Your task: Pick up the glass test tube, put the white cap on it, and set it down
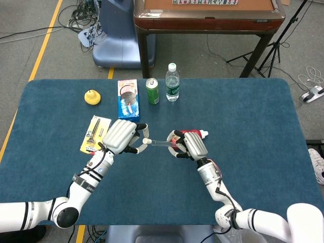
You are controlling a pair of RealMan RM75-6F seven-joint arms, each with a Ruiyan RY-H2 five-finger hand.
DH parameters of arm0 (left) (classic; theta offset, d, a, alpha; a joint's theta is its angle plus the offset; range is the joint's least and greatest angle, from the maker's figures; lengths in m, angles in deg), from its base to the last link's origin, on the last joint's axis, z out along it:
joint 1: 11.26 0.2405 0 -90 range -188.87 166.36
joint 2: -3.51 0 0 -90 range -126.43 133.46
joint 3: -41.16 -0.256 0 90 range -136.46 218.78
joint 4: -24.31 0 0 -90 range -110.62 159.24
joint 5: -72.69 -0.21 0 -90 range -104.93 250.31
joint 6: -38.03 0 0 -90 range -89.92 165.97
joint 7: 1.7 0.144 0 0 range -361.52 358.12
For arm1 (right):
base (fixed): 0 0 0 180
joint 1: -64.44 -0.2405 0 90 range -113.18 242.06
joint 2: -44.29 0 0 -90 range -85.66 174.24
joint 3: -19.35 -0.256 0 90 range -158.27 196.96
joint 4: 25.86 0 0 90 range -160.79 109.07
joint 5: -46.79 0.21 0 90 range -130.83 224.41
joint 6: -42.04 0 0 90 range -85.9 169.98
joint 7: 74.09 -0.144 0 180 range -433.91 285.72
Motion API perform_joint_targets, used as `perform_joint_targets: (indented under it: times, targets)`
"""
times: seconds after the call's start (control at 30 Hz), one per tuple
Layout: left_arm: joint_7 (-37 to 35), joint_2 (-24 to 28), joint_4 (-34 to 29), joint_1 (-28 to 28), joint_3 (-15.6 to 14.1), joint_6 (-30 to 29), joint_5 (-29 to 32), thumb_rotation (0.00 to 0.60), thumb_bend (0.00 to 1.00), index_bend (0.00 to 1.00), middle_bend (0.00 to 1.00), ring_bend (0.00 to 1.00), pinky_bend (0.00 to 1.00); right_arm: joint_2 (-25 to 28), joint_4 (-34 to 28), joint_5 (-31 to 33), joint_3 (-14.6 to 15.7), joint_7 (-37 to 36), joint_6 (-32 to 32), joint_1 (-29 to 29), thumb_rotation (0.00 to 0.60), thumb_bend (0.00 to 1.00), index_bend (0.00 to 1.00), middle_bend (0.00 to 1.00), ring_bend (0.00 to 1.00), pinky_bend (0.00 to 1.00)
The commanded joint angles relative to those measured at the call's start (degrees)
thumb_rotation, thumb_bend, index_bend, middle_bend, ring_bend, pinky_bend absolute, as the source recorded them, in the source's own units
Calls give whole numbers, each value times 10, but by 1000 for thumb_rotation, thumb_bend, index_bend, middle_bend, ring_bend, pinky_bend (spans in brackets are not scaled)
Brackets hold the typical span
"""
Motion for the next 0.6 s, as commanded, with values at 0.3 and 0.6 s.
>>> perform_joint_targets:
  times: [0.3, 0.6]
  targets:
    - [6, -6, 5, -7, 3, -5, 15, 600, 275, 581, 991, 1000, 1000, -8, 5, -2, -3, -3, 1, -1, 600, 773, 849, 1000, 1000, 1000]
    - [5, -4, 1, -7, 4, -8, 18, 600, 275, 582, 991, 1000, 1000, -10, 9, -2, -5, -4, 3, -1, 600, 778, 849, 1000, 1000, 1000]
